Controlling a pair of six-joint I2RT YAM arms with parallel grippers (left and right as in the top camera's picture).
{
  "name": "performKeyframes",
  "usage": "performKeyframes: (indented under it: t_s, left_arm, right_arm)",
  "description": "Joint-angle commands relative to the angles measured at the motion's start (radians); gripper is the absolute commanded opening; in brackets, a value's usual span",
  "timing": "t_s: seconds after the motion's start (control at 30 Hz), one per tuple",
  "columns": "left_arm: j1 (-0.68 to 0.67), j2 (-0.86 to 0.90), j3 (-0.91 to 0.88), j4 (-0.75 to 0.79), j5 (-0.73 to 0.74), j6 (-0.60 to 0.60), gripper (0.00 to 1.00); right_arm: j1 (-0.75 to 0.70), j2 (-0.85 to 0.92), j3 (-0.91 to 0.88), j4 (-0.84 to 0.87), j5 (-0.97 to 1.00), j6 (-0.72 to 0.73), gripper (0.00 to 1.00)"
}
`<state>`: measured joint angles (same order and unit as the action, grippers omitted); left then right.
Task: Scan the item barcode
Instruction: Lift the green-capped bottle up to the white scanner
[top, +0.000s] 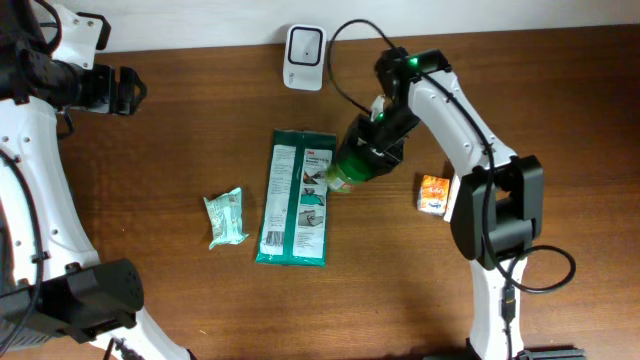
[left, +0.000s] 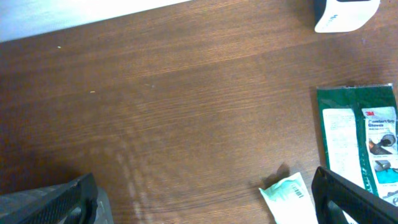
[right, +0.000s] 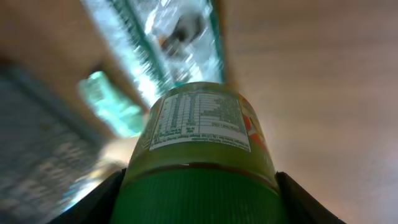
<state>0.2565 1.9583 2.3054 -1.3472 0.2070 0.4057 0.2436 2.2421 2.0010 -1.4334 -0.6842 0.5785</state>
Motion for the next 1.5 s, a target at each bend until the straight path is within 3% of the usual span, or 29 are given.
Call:
performKeyframes:
  t_s: [0.0,0.13,0.4,0.7,0.77,0.93,1.0,1.13,1.23,1.47]
  left_arm:
    - [0.002,0.008,-0.002,-0.001,0.014,0.018,0.99]
    - [0.002,0.008,-0.002,-0.001,0.014,0.018,0.99]
    - [0.002,0.008,-0.002,-0.001,0.014,0.018,0.99]
    - [0.002,0.008,-0.002,-0.001,0.014,0.018,0.99]
    - [0.002,0.008,-0.002,-0.001,0.014,0.018,0.99]
    - [0.002,0.008,-0.002,-0.001,0.014,0.018,0.99]
    - [0.002,0.008,-0.002,-0.001,0.014,0.018,0.99]
    - [0.002,0.008,-0.002,-0.001,0.014,0.018,0.99]
    - [0.002,0.008,-0.002,-0.001,0.014,0.018,0.99]
    - [0.002,0.008,-0.002,-0.001,0.014,0.018,1.00]
  right_arm:
    - [-0.009,-0.008,0.024,-0.014,-0.307,0.182,0.47]
    - [0.006,-0.008,0.024,-0.014,-0.376,0.295,0.46]
    - [0.013,-0.008,0.024,-0.010,-0.484,0.294,0.42]
    - [0.013,-0.008,0.024,0.003,-0.417,0.290,0.42]
    - [0.017,-0.008,0.024,0.014,-0.333,0.243,0.42]
    - [0.018,-0.008,0.024,0.037,0.105,-0.115,0.42]
    - [0.018,-0.008,0.024,0.045,0.244,-0.236,0.47]
    - [0.018,-0.008,0.025,0.065,0.406,-0.261,0.48]
    - [0.018,-0.008,0.036,0.075,0.420,-0.342,0.48]
    - [0.019,-0.008,0.089,0.126,0.495,-0.340,0.46]
